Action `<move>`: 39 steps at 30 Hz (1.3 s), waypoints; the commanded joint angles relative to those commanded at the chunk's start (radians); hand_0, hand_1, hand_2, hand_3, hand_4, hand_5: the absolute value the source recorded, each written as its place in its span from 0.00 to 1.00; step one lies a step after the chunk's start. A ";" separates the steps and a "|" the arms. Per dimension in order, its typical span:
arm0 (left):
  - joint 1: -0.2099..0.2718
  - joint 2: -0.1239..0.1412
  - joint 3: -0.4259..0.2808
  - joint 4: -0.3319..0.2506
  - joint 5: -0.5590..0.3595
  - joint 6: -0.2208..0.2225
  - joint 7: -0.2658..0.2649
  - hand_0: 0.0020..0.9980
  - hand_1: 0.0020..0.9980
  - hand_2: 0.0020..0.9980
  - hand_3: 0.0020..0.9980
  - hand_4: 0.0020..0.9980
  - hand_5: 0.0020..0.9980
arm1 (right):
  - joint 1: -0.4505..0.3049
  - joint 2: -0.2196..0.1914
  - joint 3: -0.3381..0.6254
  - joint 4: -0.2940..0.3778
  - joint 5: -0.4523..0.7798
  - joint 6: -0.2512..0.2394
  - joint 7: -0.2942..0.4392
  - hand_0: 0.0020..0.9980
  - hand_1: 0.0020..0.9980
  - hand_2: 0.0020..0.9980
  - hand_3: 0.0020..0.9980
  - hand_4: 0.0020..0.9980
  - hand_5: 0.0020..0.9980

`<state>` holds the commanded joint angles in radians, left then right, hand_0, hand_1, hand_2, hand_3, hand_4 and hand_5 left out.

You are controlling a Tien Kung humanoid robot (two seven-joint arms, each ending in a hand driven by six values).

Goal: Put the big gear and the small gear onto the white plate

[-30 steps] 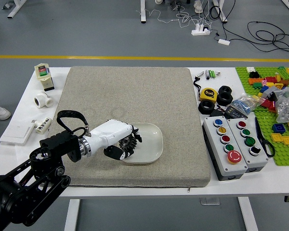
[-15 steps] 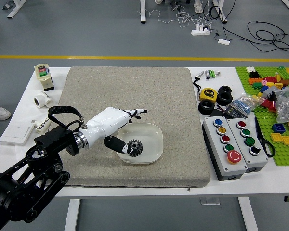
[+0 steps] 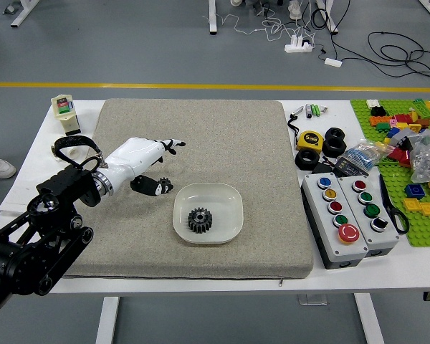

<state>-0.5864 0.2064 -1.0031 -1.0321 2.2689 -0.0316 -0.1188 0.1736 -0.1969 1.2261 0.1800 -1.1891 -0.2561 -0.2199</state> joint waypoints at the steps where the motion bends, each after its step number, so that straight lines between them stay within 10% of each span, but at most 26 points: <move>1: -0.008 0.000 0.010 0.027 0.000 0.001 -0.002 0.39 0.55 0.73 0.86 0.61 0.00 | 0.001 0.000 -0.002 0.000 0.002 0.000 0.000 0.66 0.67 0.75 0.56 0.76 0.61; 39: -0.028 -0.010 0.064 0.101 0.000 -0.044 -0.006 0.49 0.69 0.82 0.85 0.74 0.00 | 0.006 -0.002 -0.009 0.000 0.002 0.002 -0.001 0.66 0.67 0.75 0.56 0.75 0.61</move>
<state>-0.6149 0.1968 -0.9393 -0.9314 2.2689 -0.0751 -0.1244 0.1792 -0.1992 1.2175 0.1800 -1.1871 -0.2542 -0.2210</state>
